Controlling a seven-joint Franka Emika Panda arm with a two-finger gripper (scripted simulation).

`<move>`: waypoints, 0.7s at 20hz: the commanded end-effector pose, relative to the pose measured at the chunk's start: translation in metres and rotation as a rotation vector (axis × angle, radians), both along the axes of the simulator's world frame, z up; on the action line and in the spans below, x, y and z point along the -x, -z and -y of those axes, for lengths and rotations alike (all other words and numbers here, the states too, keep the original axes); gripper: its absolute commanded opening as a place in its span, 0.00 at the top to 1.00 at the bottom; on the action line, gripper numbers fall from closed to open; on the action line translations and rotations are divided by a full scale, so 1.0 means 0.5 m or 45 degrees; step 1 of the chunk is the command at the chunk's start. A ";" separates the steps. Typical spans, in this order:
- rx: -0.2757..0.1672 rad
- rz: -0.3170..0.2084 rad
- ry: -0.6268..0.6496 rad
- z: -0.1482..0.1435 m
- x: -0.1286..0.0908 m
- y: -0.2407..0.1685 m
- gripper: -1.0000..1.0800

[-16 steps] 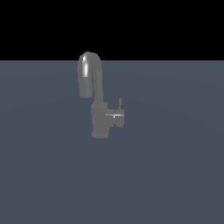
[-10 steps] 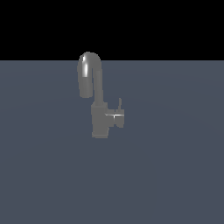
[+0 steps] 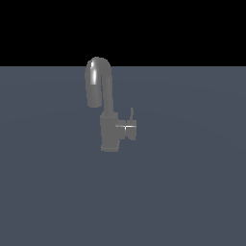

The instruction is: Turn on the faucet by rotating a designated handle.

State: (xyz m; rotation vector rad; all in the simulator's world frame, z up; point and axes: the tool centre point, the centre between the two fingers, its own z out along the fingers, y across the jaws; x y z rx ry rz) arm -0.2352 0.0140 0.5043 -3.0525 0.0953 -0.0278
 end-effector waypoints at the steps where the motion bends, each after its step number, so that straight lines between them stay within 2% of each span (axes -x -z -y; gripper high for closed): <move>1: -0.033 -0.033 0.033 0.002 -0.021 0.006 1.00; 14: -0.284 -0.272 0.274 0.027 -0.165 0.064 1.00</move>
